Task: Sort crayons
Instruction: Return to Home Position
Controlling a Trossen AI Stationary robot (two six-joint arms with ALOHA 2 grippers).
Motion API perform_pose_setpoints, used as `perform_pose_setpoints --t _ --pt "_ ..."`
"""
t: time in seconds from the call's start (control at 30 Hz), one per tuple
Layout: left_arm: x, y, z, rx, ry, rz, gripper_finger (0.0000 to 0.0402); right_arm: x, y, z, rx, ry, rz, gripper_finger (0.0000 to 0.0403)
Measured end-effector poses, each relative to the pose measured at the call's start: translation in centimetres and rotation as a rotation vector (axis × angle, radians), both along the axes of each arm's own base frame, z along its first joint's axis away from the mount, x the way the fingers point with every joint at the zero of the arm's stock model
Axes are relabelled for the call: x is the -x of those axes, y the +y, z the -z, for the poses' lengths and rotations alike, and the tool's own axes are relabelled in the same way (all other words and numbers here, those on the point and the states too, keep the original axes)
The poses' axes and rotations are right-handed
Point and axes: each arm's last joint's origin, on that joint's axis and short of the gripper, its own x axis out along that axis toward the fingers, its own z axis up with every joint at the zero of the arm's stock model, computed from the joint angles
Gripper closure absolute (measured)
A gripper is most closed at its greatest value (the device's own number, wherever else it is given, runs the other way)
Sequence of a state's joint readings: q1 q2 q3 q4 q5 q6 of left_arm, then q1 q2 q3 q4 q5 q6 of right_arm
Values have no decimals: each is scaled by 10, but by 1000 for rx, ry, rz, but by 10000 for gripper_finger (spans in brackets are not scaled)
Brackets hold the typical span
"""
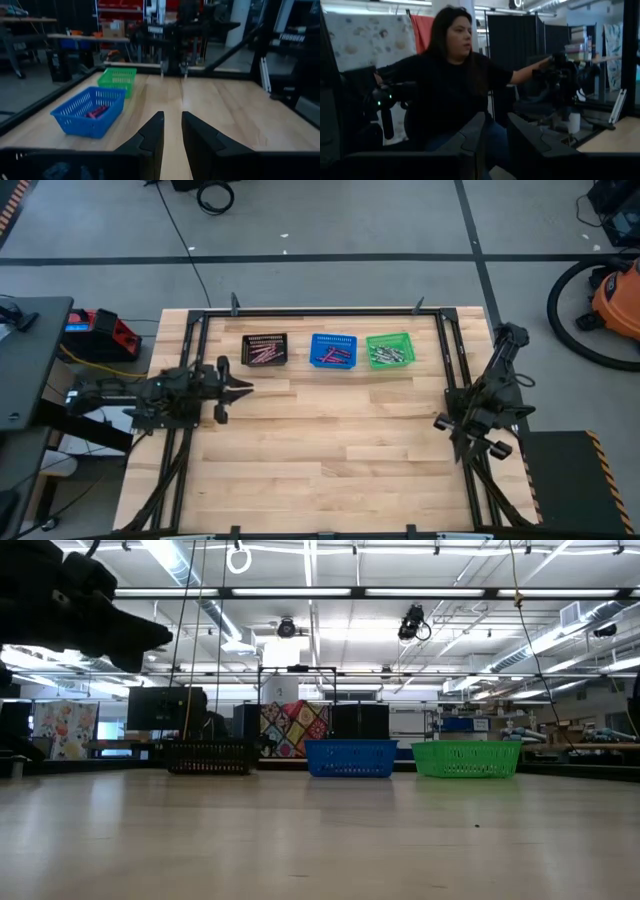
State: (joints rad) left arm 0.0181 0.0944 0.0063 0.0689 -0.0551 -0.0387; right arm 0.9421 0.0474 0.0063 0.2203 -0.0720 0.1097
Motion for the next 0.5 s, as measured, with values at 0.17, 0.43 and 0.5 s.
perform_pose_setpoints --t 0.17,0.43,0.5 --pt "5 0 -5 -1 -68 0 326 2 -3 -5 -51 -37 0 318" --pt "6 0 -3 0 -42 0 326 2 -3 -6 -55 -40 0 318" --pt "6 0 -2 0 -40 0 326 2 -3 -6 -54 -40 0 318"
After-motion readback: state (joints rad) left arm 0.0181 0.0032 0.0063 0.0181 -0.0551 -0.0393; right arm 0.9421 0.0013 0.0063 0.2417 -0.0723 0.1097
